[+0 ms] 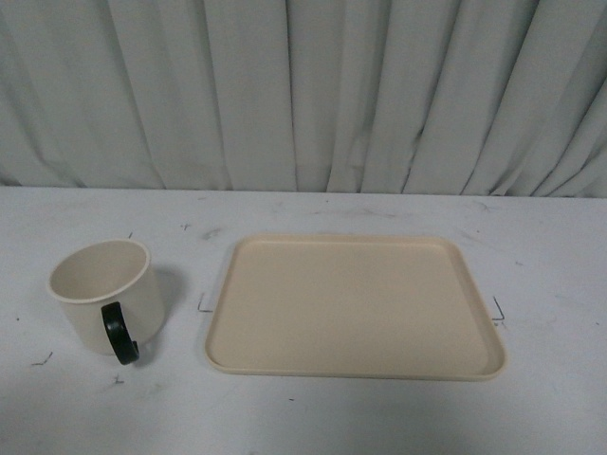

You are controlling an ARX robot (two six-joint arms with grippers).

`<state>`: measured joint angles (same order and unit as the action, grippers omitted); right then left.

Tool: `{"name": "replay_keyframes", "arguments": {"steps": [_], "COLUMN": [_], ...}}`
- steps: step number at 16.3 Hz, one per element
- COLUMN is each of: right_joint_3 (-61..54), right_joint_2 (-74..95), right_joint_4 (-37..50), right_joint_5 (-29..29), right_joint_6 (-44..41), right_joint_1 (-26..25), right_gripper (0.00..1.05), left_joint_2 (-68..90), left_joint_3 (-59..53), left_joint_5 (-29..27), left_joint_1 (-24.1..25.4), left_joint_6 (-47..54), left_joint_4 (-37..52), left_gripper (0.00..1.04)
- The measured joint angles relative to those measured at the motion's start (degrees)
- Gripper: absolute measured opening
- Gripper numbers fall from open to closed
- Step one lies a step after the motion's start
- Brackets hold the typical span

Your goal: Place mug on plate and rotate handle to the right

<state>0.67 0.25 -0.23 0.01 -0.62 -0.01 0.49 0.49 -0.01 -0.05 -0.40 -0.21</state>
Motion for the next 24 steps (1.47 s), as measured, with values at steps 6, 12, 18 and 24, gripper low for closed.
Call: {"name": "replay_keyframes", "arguments": {"steps": [6, 12, 18, 24], "right_joint_3": [0.0, 0.0, 0.0, 0.0], "right_joint_2": [0.0, 0.0, 0.0, 0.0], "right_joint_4": [0.0, 0.0, 0.0, 0.0], "right_joint_5": [0.0, 0.0, 0.0, 0.0], "right_joint_6": [0.0, 0.0, 0.0, 0.0], "right_joint_1": [0.0, 0.0, 0.0, 0.0], "right_gripper": [0.98, 0.98, 0.98, 0.98], "left_joint_2": [0.0, 0.0, 0.0, 0.0], "left_joint_3": [0.0, 0.0, 0.0, 0.0], "left_joint_5": [0.0, 0.0, 0.0, 0.0], "left_joint_1": [0.0, 0.0, 0.0, 0.0], "left_joint_6": [0.0, 0.0, 0.0, 0.0], "left_joint_4": [0.0, 0.0, 0.0, 0.0], "left_gripper": [0.98, 0.98, 0.98, 0.98]}}
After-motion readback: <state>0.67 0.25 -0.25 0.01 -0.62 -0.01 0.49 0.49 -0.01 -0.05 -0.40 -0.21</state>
